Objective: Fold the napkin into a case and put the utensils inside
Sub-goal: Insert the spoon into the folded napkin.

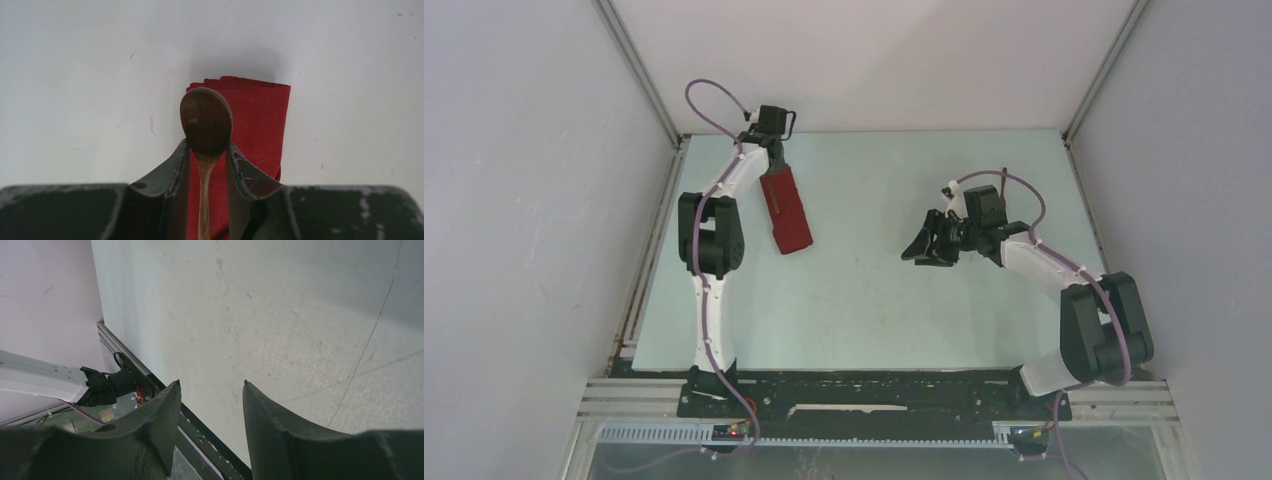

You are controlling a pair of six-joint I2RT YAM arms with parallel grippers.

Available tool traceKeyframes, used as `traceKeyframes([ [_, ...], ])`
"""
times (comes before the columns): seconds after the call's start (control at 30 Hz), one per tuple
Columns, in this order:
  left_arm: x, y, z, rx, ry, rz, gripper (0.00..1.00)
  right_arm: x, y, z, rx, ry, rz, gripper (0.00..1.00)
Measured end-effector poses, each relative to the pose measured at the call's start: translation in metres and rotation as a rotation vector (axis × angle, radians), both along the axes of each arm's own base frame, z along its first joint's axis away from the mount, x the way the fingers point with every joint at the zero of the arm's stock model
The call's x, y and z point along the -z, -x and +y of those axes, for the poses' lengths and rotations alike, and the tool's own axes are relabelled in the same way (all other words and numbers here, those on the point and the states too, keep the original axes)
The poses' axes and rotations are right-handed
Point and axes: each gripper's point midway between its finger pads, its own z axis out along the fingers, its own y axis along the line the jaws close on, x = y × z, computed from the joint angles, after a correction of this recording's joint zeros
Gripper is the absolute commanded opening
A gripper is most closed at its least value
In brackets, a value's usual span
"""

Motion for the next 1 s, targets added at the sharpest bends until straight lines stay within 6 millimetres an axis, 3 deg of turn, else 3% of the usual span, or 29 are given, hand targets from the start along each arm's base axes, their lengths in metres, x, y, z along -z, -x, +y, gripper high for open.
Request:
traceKeyframes([
  [0.3,0.012,-0.001,-0.004,0.005,0.015,0.003,0.09,-0.013,0.007,-0.002,-0.002,-0.015,-0.041,0.56],
  [0.63,0.063,0.034,-0.010,0.013,0.015,0.121,0.08,-0.017,0.011,0.000,-0.019,-0.037,-0.049,0.55],
  [1.0,0.058,0.055,-0.023,0.027,0.035,0.117,0.11,-0.015,0.025,0.003,-0.038,-0.043,-0.057,0.55],
])
